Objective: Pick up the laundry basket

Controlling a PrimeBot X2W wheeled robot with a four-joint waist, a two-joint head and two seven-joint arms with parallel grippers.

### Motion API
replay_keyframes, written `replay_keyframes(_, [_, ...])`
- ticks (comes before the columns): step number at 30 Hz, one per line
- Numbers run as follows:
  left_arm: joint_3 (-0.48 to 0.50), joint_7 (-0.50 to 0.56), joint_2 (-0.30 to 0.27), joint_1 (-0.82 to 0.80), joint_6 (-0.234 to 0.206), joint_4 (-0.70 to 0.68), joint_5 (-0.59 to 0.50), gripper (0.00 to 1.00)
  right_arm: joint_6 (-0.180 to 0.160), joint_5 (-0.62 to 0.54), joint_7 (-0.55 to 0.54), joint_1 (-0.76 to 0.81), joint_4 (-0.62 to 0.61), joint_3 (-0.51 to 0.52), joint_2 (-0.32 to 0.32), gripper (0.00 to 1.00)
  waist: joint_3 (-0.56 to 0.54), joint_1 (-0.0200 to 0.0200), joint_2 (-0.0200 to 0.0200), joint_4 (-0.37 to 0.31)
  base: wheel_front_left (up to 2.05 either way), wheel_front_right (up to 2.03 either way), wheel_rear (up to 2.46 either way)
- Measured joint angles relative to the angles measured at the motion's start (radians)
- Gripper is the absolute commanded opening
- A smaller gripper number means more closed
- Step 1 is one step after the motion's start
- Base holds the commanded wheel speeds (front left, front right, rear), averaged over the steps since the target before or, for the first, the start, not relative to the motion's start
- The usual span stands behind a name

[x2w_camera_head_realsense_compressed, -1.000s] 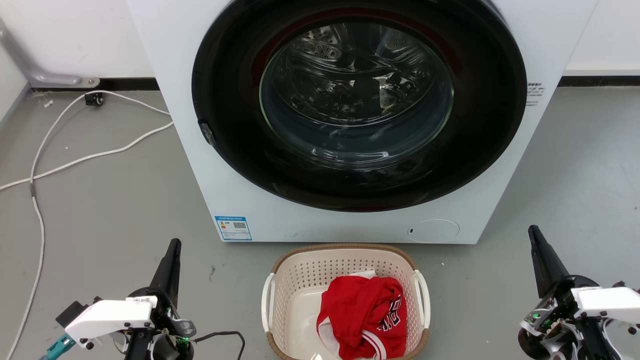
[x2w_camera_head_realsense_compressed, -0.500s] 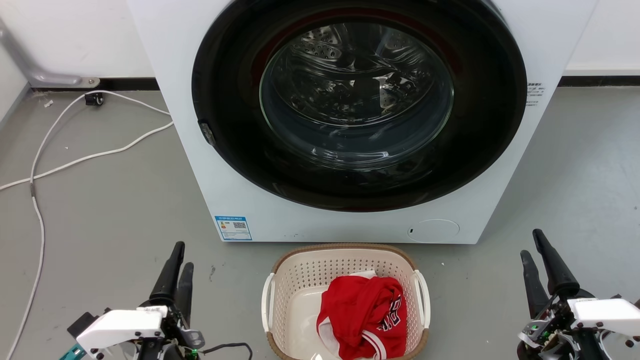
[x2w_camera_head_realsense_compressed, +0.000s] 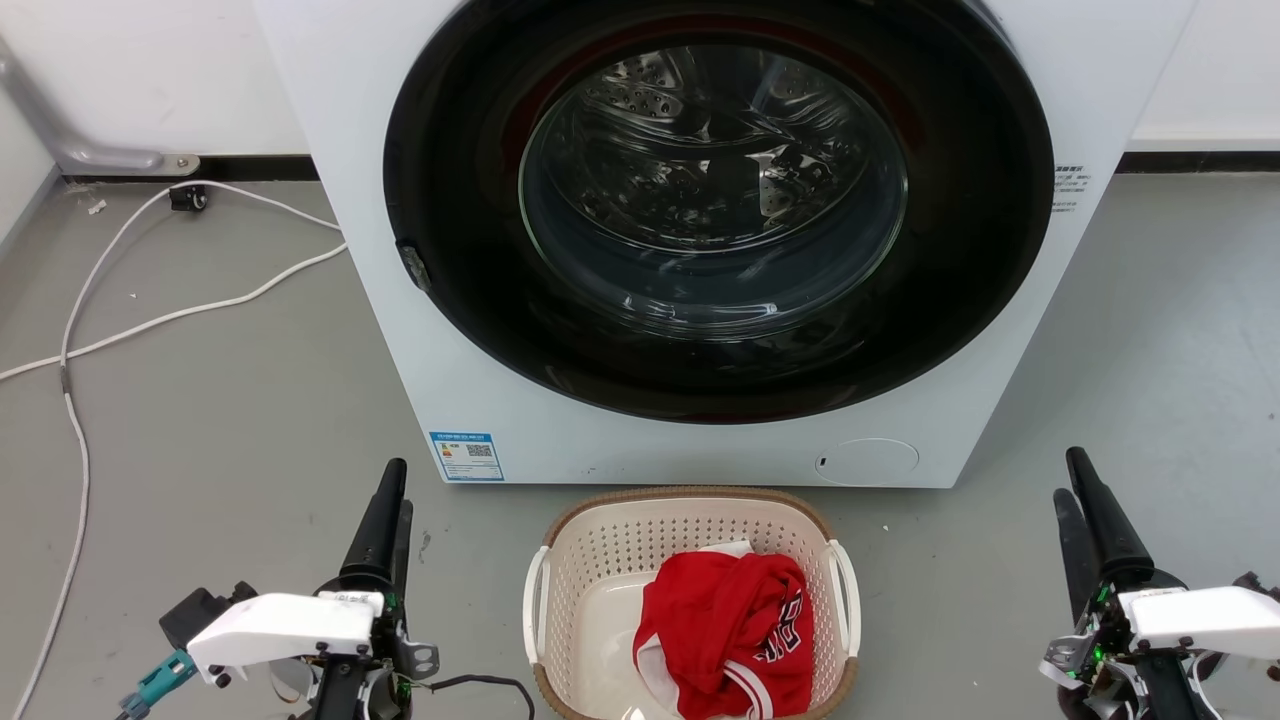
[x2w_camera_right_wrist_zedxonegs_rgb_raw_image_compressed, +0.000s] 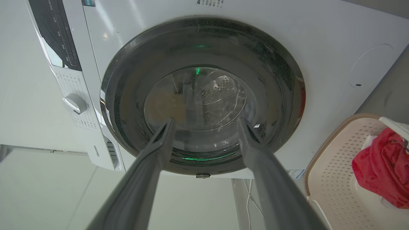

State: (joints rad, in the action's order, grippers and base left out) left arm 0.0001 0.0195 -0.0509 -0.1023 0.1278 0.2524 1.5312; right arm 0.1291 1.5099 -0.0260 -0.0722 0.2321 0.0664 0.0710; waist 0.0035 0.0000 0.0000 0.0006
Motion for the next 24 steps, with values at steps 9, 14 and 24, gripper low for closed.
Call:
replay_keyframes(9, [-0.018,-0.033,0.000,-0.002,0.000,-0.031,-0.227,1.00,0.000,-0.253,0.038,0.000,-0.024,-0.002,0.008,1.00,-0.001,0.0001,0.0000,0.000,0.00,0.00,0.00])
replay_keyframes(14, [-0.048,-0.058,0.000,-0.006,-0.015,-0.042,-0.384,1.00,0.000,-0.442,0.060,0.000,-0.035,-0.001,0.008,1.00,-0.002,0.0000,0.0000,0.001,0.00,0.00,0.00])
replay_keyframes(24, [-0.106,-0.091,0.000,-0.019,-0.046,-0.038,-0.620,1.00,0.000,-0.682,0.083,0.002,-0.041,-0.010,0.006,1.00,-0.003,0.0001,0.0000,0.003,0.00,0.00,0.00])
